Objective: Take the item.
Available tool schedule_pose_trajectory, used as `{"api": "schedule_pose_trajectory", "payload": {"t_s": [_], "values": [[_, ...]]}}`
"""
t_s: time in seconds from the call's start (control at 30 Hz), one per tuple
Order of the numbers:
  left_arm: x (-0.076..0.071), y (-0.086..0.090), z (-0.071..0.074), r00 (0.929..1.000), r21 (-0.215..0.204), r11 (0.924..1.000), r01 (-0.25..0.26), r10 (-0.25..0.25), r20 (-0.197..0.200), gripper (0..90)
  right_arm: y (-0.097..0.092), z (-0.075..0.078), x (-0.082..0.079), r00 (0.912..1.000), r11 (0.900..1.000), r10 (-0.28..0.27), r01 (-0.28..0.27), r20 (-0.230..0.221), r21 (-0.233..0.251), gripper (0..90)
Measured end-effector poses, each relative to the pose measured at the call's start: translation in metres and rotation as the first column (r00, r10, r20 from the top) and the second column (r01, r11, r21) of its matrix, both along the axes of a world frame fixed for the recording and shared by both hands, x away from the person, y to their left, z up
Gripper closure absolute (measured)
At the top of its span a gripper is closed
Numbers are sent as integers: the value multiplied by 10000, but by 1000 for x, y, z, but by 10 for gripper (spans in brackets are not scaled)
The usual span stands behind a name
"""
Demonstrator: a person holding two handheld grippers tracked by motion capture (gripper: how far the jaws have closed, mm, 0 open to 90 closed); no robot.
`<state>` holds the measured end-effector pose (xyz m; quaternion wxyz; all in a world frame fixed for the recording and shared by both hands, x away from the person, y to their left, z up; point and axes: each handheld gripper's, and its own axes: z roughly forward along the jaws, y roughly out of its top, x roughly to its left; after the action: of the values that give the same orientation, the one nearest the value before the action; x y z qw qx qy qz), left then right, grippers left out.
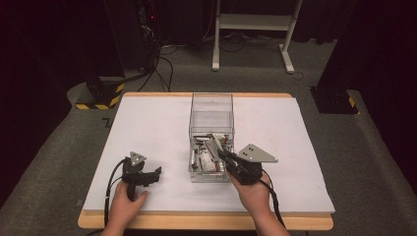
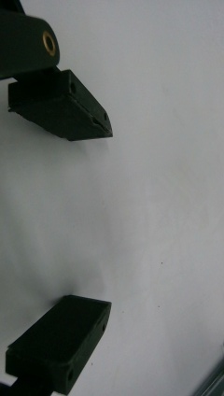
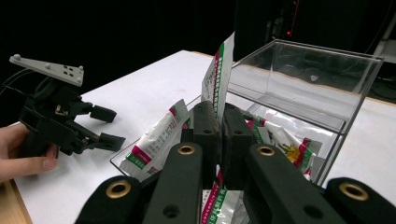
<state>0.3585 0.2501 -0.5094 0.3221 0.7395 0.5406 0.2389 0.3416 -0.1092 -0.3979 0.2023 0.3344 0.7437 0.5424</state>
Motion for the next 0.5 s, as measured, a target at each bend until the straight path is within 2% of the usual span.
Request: {"api": "schedule_pose_trajectory", "payload": {"t_s": [0.5], "values": [[0, 0, 0, 10000, -2, 10000, 0, 0, -1, 144, -8, 5, 0, 9991, 9993, -308, 301, 285, 230, 874]]}}
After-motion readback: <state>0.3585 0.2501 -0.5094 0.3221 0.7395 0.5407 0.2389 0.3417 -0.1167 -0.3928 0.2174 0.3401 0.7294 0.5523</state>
